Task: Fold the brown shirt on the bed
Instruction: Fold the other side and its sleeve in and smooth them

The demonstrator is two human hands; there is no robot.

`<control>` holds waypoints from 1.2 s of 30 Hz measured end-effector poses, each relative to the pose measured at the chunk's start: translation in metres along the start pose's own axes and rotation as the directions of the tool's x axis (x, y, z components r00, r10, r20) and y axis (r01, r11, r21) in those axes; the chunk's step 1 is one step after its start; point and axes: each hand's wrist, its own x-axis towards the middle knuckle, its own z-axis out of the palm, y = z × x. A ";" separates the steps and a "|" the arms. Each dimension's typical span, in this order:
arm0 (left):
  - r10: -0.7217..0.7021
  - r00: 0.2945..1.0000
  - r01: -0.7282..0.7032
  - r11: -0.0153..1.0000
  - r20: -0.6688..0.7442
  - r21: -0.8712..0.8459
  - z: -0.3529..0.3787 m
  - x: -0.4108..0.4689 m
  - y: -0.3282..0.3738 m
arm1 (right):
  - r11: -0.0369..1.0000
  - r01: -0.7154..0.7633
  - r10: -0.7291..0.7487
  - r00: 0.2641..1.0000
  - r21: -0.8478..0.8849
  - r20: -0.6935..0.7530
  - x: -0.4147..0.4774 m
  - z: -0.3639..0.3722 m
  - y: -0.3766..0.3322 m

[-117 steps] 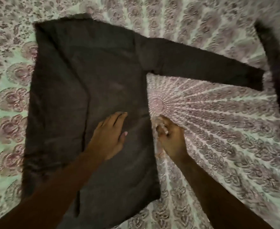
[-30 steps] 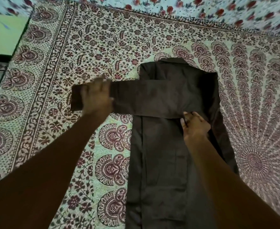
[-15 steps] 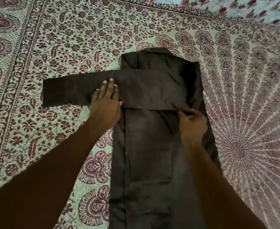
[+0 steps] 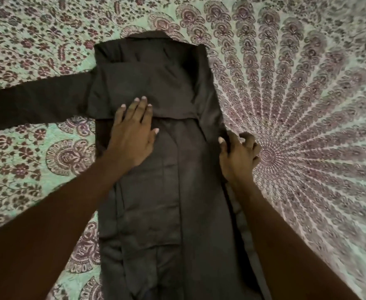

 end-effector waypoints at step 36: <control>-0.469 0.831 0.555 0.674 0.298 -0.488 0.059 -0.287 0.308 | 0.319 0.935 -0.769 0.351 -0.155 0.535 -0.153 -0.042 0.215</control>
